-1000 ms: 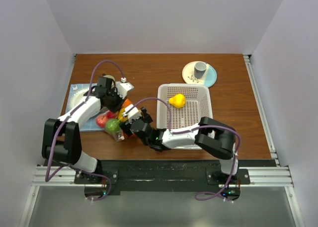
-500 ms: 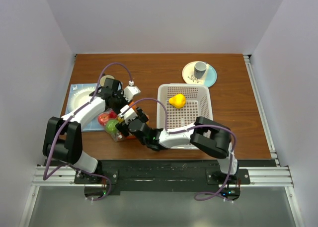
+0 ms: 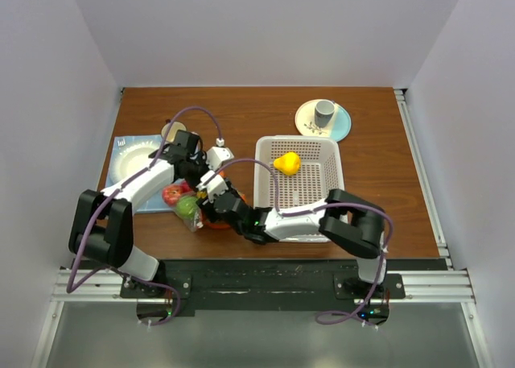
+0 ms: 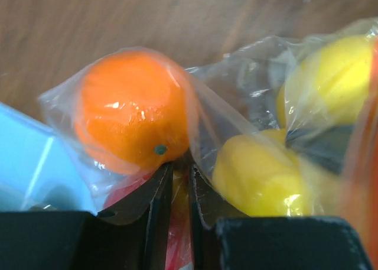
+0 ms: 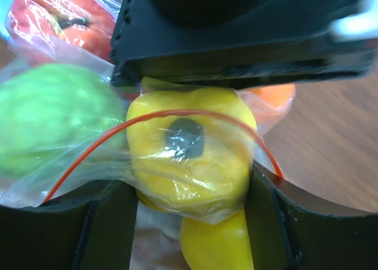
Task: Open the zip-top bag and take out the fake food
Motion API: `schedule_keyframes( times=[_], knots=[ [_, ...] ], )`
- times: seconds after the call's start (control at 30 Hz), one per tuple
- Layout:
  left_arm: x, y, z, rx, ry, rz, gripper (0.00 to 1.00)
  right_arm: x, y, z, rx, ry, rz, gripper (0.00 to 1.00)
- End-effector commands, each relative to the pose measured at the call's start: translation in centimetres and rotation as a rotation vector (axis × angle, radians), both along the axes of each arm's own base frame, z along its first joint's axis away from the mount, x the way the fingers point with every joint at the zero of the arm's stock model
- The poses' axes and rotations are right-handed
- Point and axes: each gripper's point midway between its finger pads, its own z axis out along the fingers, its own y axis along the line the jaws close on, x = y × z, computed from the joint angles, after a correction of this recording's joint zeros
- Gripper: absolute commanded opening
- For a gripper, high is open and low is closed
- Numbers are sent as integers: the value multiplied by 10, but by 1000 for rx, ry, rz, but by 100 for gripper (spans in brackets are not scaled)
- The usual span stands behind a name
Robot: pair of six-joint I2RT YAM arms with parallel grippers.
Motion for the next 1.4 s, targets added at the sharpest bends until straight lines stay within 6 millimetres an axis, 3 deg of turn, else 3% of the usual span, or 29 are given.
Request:
schedule_keyframes(
  times=[0.0,0.07,0.2,0.33,0.43,0.47,0.5,0.63,0.83,1.07,1.13,1.23,1.27,1.3,1.37],
  knots=[
    [-57,12,-51,43,269,13,22,-18,-21,50,109,58,5,36],
    [-54,14,-51,50,262,20,21,-22,-32,60,121,65,-1,40],
    [-50,15,-49,49,251,28,21,-27,-47,47,82,87,-17,73],
    [-49,15,-45,45,244,32,20,-26,-50,30,23,115,-39,84],
    [-50,18,-44,56,229,35,20,-31,-49,27,-3,146,-20,88],
    [-51,21,-46,67,226,40,20,-35,-48,30,-2,151,-11,97],
    [-51,21,-46,68,223,38,20,-39,-50,35,-4,157,1,99],
    [-54,24,-50,73,224,43,20,-63,-53,47,25,185,83,98],
    [-49,22,-49,54,214,50,20,-63,-60,1,-103,229,52,96],
    [-47,24,-43,61,192,52,20,-64,-35,-15,-157,273,91,91],
    [-48,26,-43,62,193,54,20,-66,-35,-9,-144,275,88,92],
    [-51,28,-48,65,199,52,20,-77,-48,24,-122,227,94,97],
    [-50,28,-49,64,193,52,20,-85,-52,31,-121,218,108,98],
    [-51,28,-51,67,200,53,20,-91,-58,52,-83,208,126,98],
    [-52,29,-52,70,204,55,20,-109,-66,59,-87,203,163,98]
  ],
)
